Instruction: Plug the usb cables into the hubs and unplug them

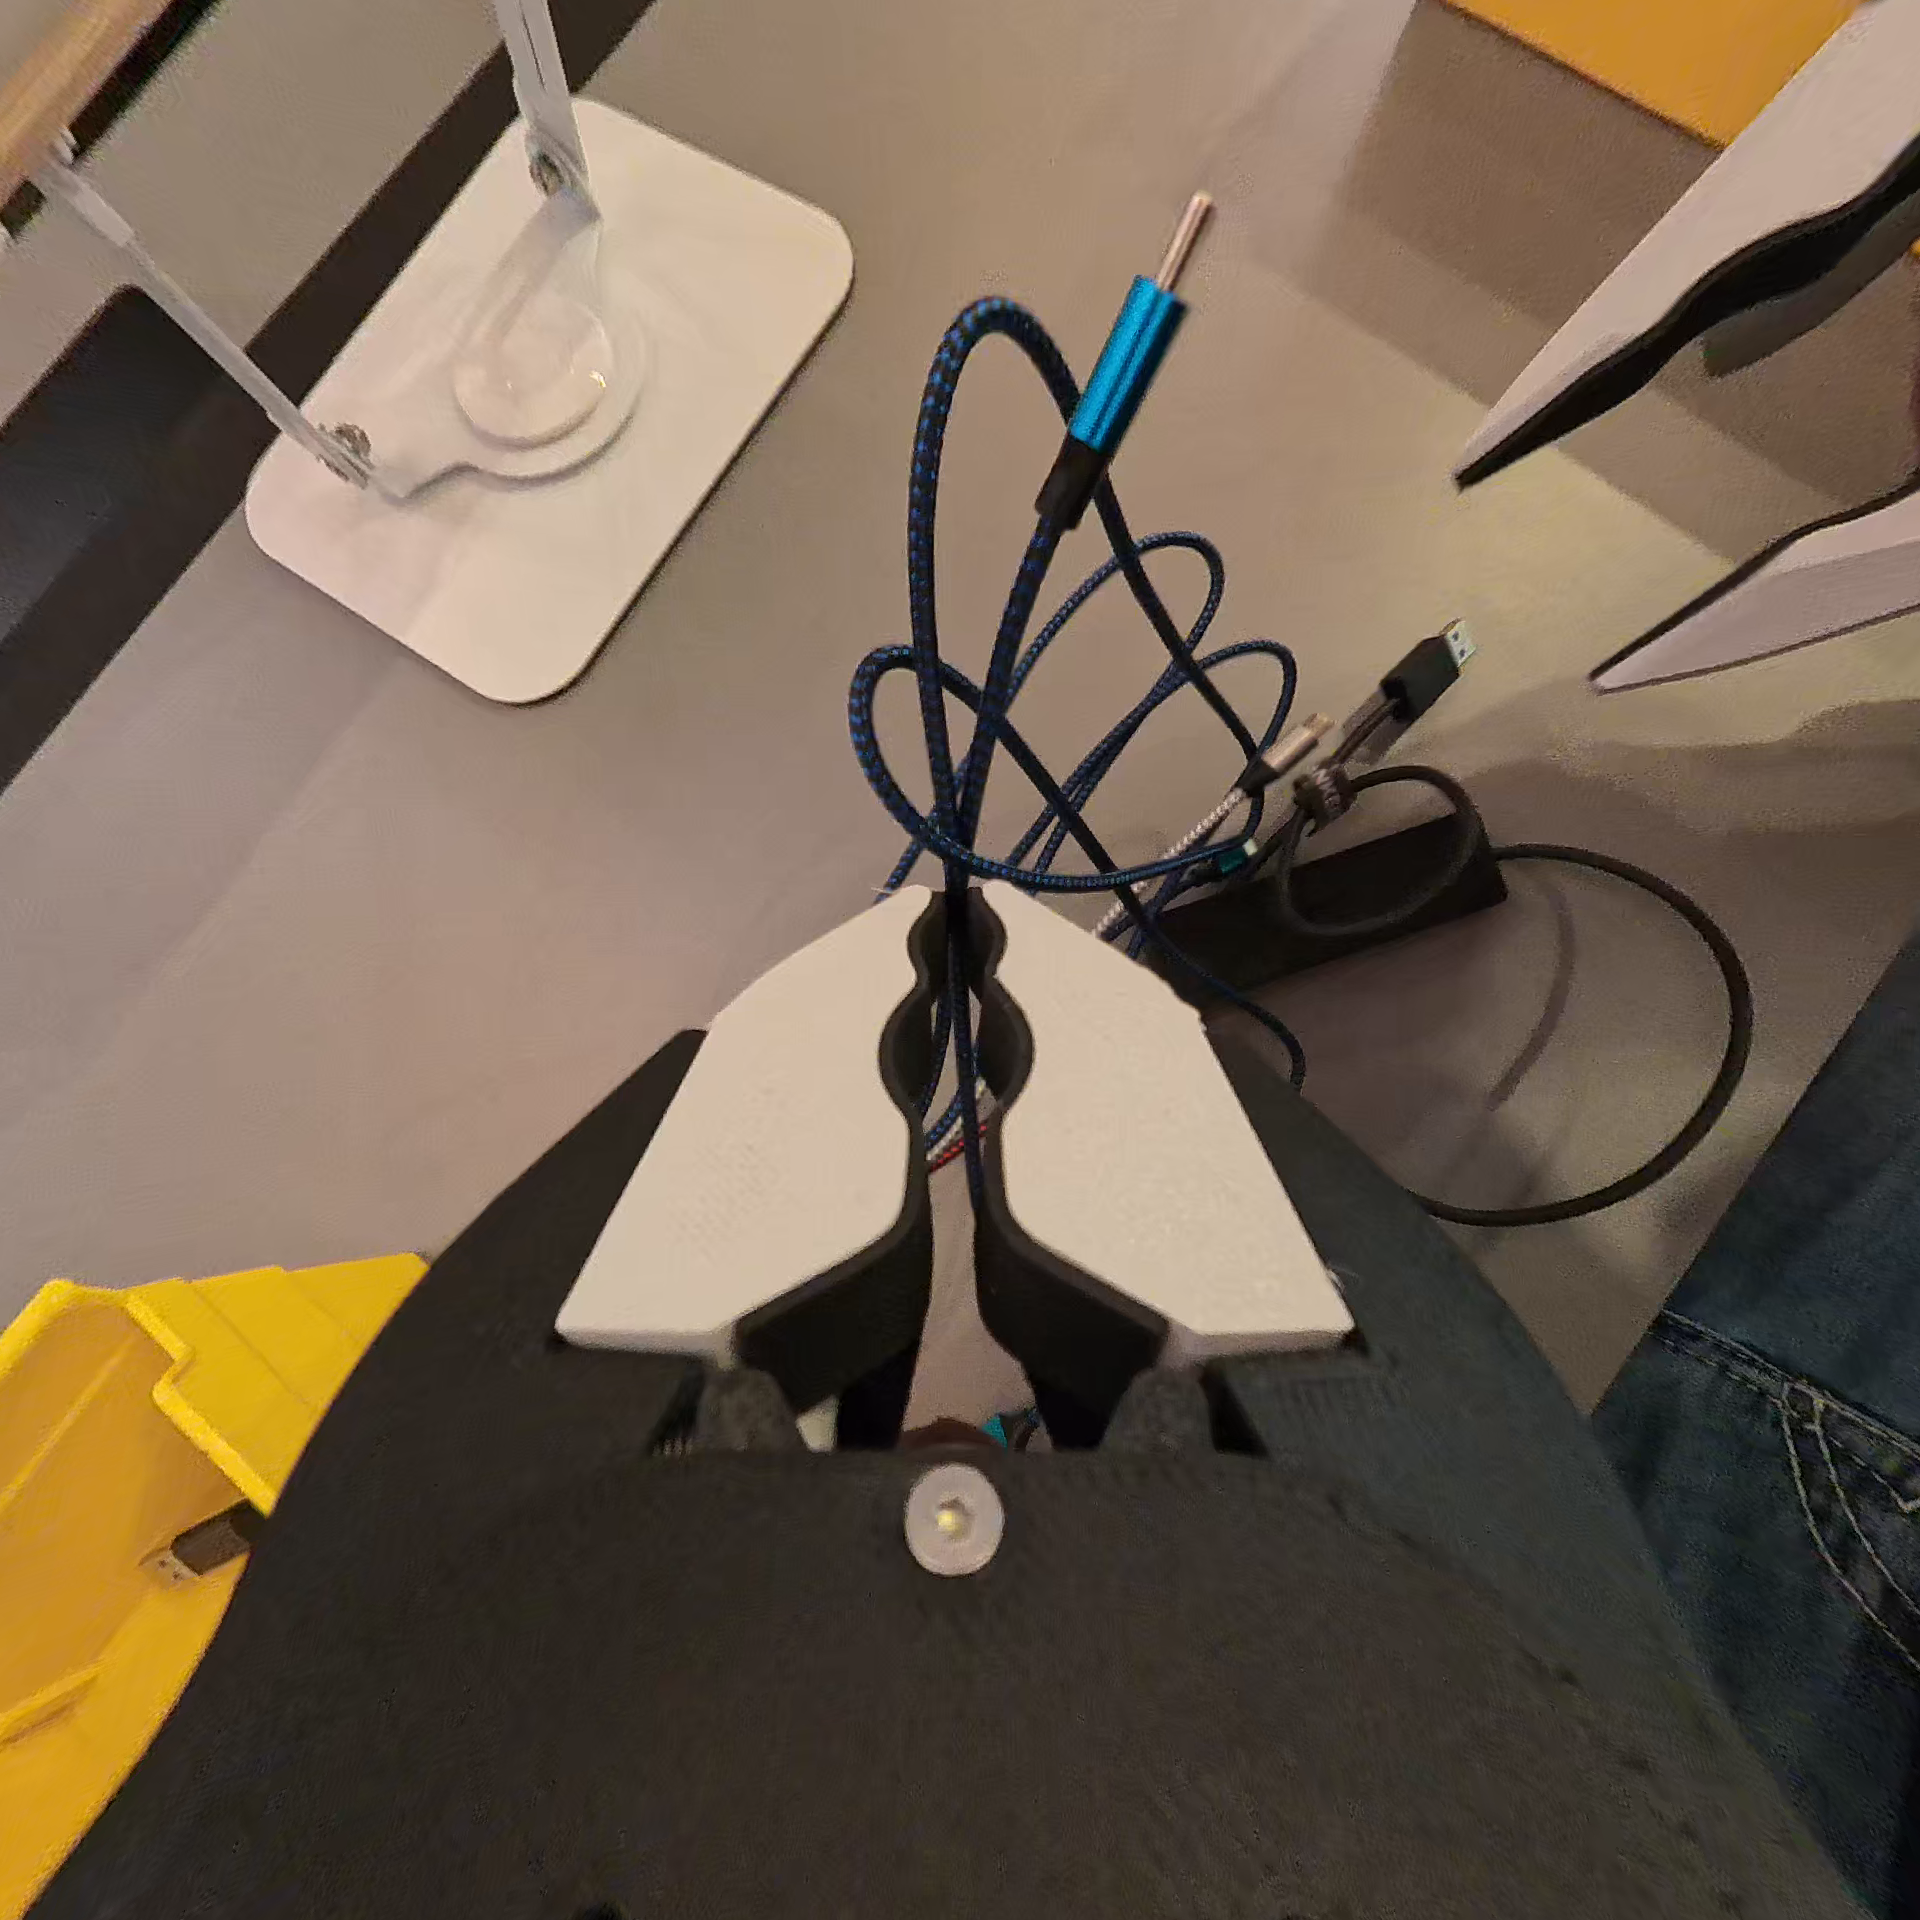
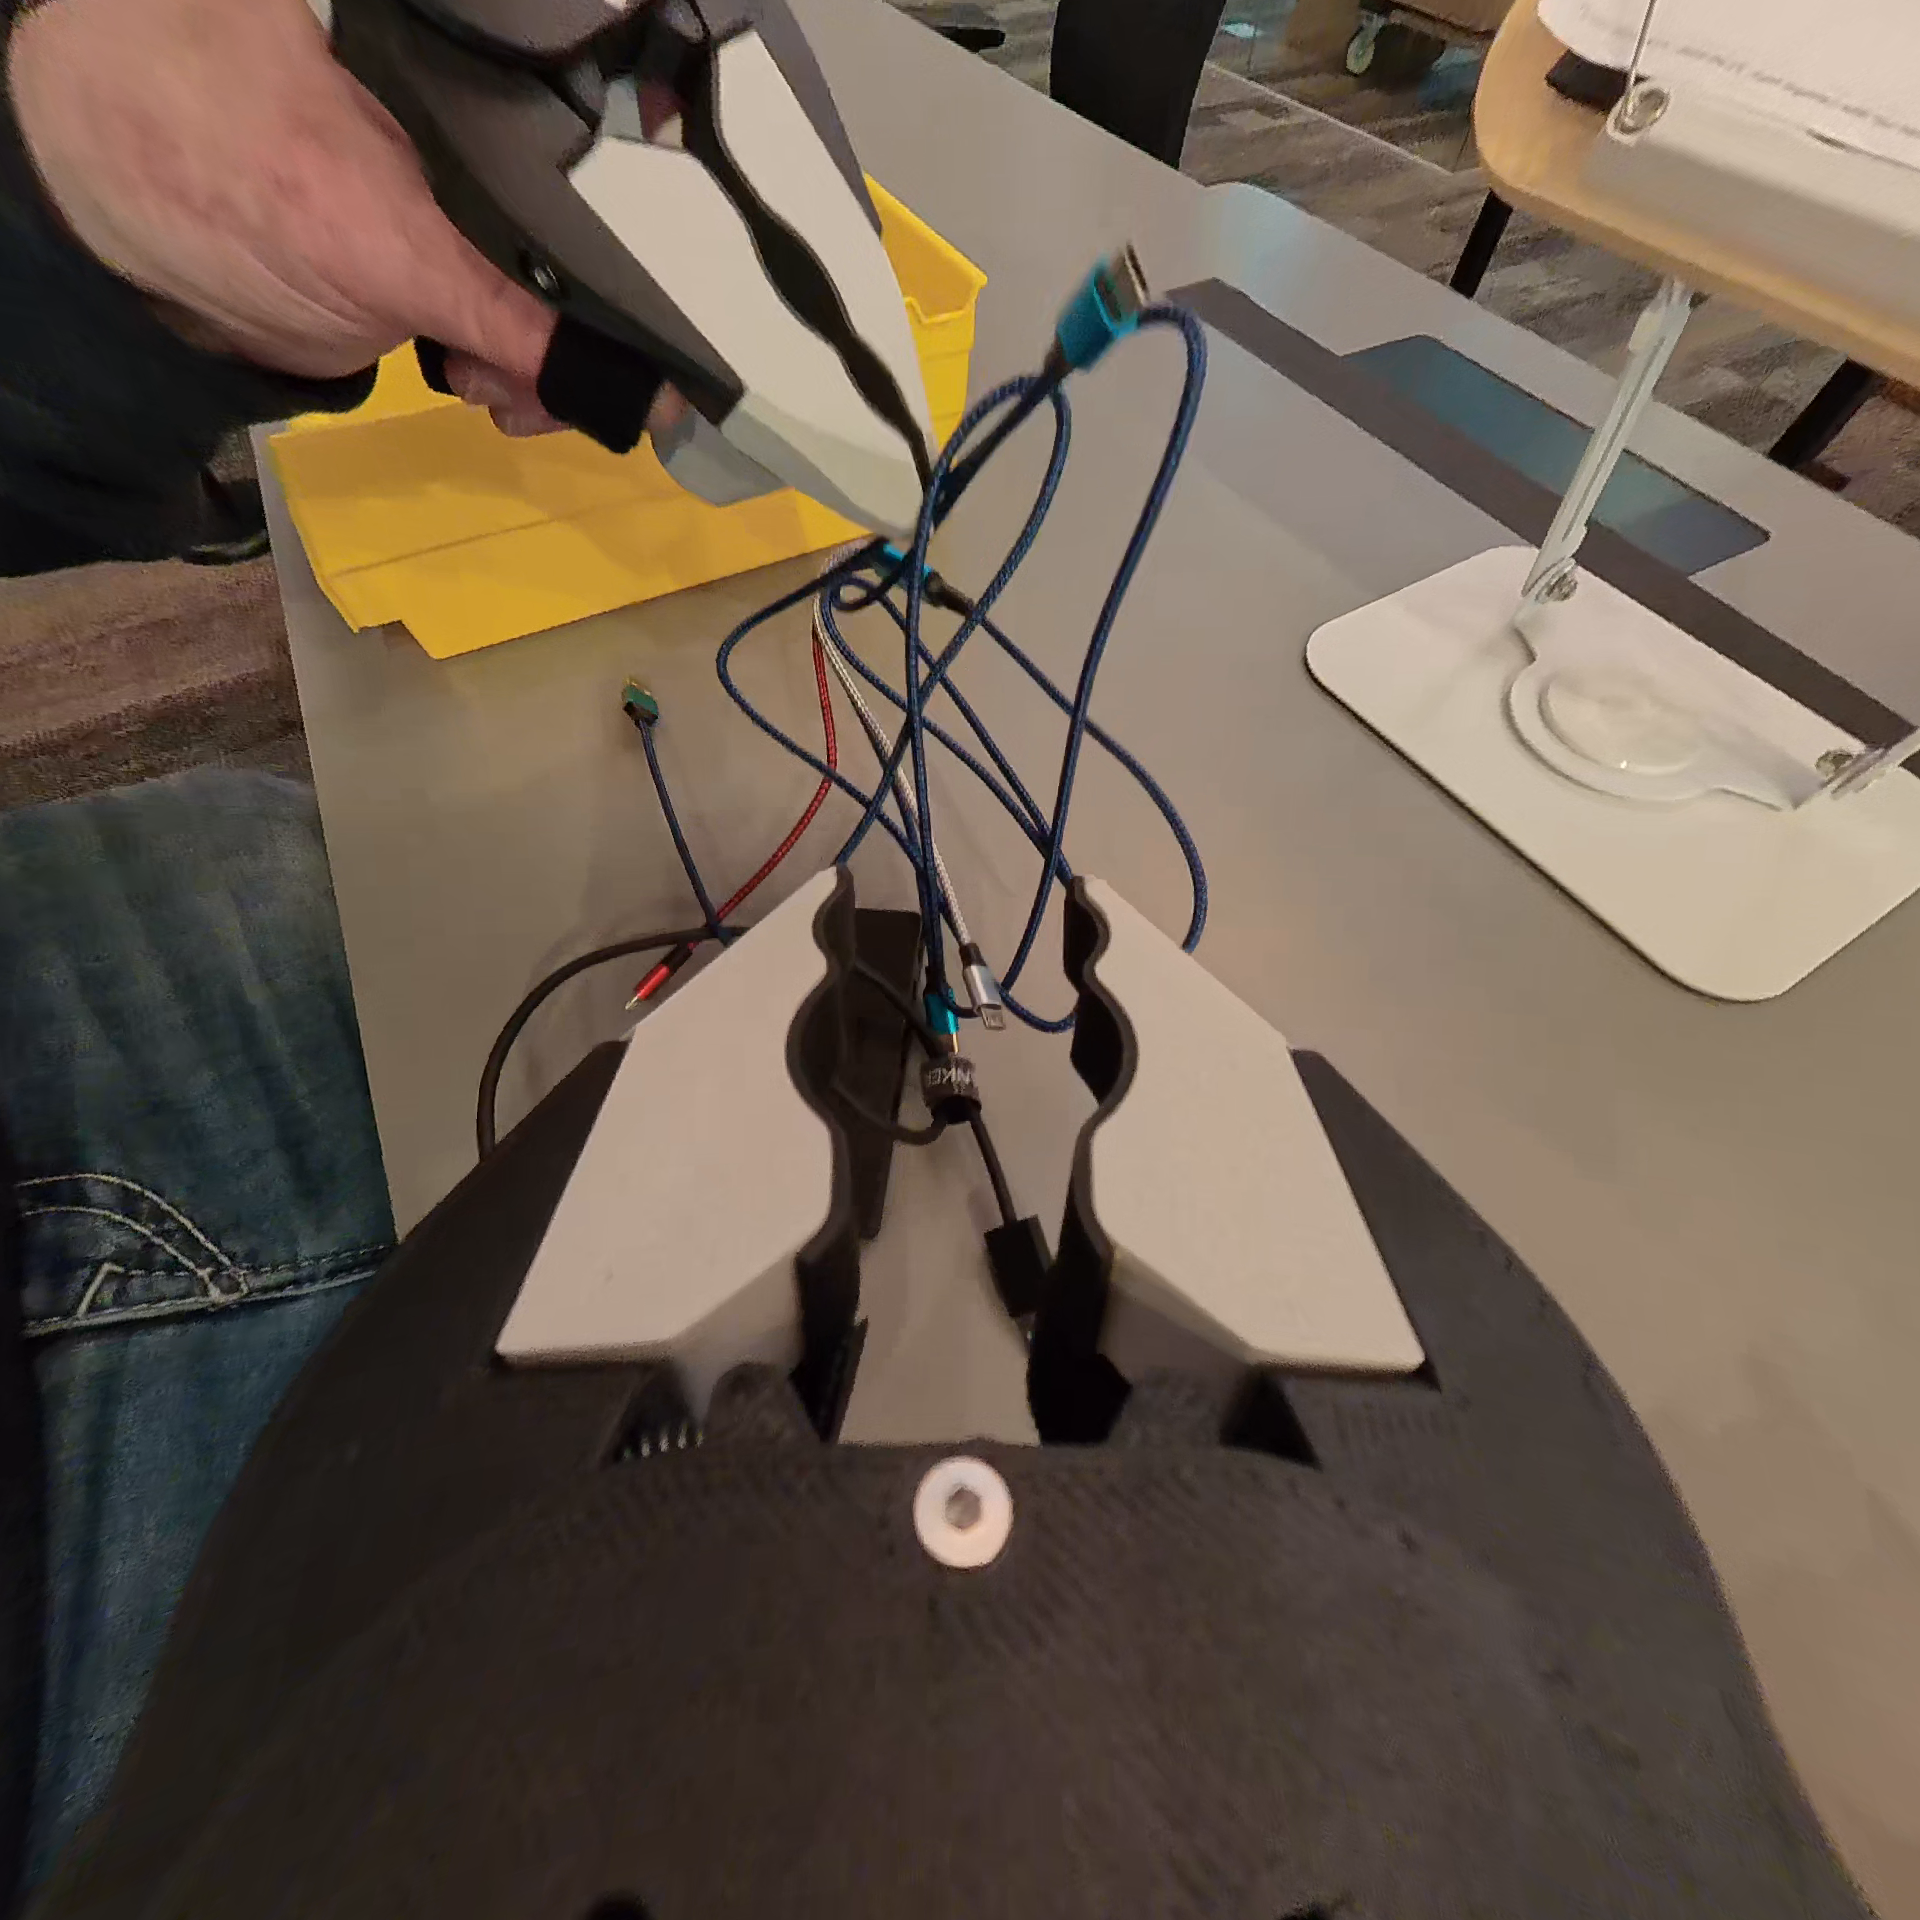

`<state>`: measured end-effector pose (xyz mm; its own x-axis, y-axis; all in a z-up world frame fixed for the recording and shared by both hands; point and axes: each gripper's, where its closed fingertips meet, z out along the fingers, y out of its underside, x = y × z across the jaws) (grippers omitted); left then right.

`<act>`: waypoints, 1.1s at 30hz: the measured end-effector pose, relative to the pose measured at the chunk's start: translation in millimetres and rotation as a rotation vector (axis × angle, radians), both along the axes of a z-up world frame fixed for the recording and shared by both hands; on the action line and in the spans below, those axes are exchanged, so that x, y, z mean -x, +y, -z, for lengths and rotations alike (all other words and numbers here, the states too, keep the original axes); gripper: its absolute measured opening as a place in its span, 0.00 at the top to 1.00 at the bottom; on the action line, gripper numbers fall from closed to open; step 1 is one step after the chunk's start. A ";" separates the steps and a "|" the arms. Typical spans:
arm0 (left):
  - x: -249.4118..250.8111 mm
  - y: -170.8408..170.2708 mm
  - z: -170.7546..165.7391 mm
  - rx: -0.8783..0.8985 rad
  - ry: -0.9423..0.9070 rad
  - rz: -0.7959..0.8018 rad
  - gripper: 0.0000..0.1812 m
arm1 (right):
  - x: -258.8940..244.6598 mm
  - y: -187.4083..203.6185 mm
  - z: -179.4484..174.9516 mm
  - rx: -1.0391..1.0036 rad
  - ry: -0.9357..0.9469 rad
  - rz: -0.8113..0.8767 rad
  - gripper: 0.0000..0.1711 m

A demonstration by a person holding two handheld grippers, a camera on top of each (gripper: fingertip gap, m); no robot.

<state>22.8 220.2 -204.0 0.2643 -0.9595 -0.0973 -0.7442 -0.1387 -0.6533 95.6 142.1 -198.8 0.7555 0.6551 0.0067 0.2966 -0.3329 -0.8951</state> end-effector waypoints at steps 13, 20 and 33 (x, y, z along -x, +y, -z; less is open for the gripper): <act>5.6 2.5 23.5 -0.034 0.145 0.004 0.99 | 38.2 15.4 -3.3 0.070 0.018 -0.165 0.83; 21.4 11.0 39.1 0.045 0.242 -0.027 0.97 | 83.5 -15.2 34.7 0.215 -0.110 -0.347 0.80; 99.0 -54.5 66.2 0.144 0.547 0.030 0.81 | 78.7 -53.0 93.8 0.339 -0.274 -0.418 0.76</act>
<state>-76.2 165.6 -270.2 0.1843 -0.9796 -0.0799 -0.9741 -0.1712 -0.1474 16.9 89.1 -292.6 0.4337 0.8958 -0.0968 0.6684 -0.3920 -0.6321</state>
